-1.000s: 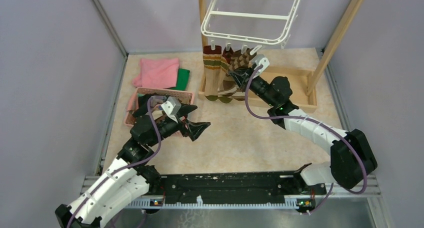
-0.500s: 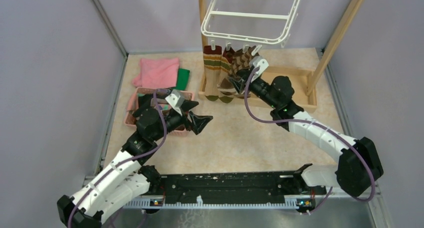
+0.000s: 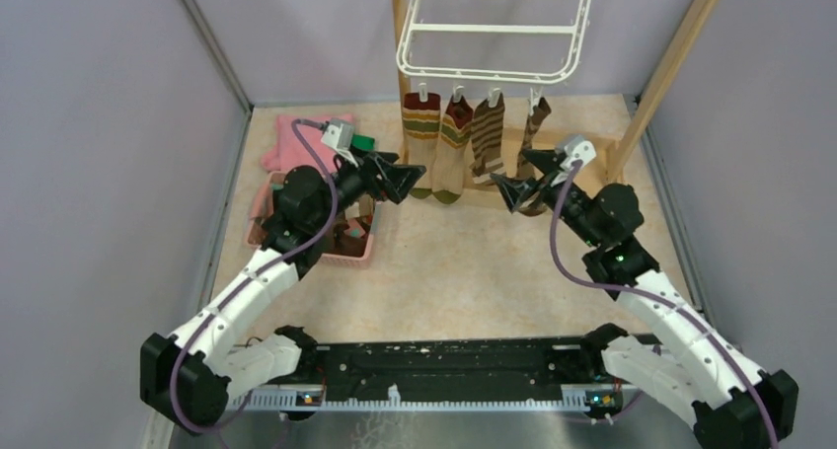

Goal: Clip the socks to the hanger
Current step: Rotate the hanger at the clothesline.

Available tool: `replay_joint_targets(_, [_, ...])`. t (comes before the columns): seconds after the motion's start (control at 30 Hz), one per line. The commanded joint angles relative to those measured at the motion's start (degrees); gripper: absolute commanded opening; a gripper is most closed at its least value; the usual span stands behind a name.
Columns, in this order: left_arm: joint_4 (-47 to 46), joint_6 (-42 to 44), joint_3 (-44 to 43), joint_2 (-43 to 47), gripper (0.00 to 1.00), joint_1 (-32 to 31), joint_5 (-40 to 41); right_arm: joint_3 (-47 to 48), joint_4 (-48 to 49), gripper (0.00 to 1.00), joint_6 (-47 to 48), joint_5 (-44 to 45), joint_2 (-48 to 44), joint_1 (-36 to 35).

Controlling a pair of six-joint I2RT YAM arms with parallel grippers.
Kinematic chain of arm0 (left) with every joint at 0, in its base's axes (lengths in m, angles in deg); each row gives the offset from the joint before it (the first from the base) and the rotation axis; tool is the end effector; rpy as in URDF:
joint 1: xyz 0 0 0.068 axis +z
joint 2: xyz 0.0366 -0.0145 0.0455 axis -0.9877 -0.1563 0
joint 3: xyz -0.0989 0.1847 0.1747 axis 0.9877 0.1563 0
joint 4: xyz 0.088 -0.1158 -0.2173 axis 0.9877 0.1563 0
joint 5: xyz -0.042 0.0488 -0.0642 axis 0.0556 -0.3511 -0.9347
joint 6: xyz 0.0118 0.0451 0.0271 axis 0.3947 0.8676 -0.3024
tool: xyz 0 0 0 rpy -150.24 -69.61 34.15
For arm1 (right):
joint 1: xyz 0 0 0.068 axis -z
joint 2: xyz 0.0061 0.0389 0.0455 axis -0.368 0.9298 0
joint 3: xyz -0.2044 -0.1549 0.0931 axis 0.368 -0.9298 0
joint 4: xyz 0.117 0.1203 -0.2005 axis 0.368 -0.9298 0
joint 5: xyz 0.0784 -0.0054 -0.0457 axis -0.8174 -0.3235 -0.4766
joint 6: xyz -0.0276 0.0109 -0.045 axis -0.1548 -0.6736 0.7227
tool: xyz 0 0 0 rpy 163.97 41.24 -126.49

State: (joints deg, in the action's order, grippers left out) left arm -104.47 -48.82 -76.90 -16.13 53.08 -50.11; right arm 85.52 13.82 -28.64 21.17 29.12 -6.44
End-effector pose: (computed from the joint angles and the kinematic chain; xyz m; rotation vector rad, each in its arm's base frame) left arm 0.2049 -0.1213 0.3534 0.2870 1.5272 -1.0048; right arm 0.1801 0.1054 0.3481 -0.5429 1.3421 0.5657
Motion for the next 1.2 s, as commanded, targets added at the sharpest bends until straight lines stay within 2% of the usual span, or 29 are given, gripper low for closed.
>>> replay_joint_targets(0.0, [-8.2,-9.7,-5.6,-4.1,0.96,2.8,-0.5,1.7,-4.5,0.77,-4.3,0.7,-8.6,1.4])
replay_joint_targets(0.13, [-12.4,-17.2,-7.4,-9.0,0.93,7.4,-1.6,7.3,-7.5,0.79,-7.6,7.6,-10.9,2.2])
replay_joint_targets(0.27, [-14.6,-21.6,-10.3,-13.2,0.89,9.8,-2.3,19.0,-11.6,0.8,-13.3,12.2,-6.0,5.4])
replay_joint_targets(0.33, [-15.0,-22.4,-12.1,-14.8,0.84,10.0,-3.0,25.2,-13.5,0.79,-17.8,11.5,-2.4,9.4])
replay_joint_targets(0.4, [-17.2,-22.8,-13.1,-16.1,0.83,10.0,-4.8,31.0,-14.5,0.79,-24.3,7.0,1.9,15.9])
replay_joint_targets(0.5, [-20.4,-24.3,-13.7,-17.7,0.79,10.0,-6.4,37.1,-12.2,0.78,-38.3,-5.1,8.6,30.3])
replay_joint_targets(0.6, [-20.5,-24.6,-14.8,-18.9,0.79,9.9,-7.5,41.3,-8.7,0.75,-47.1,-14.0,15.5,37.4])
replay_joint_targets(0.77, [-20.6,-24.2,-16.2,-20.3,0.79,9.9,-7.9,49.6,-9.8,0.75,-49.2,-21.0,24.5,38.7])
replay_joint_targets(1.17, [-20.3,-24.9,-21.5,-25.7,0.83,10.0,-7.1,54.4,-1.0,0.71,-57.7,-27.9,34.0,38.4])
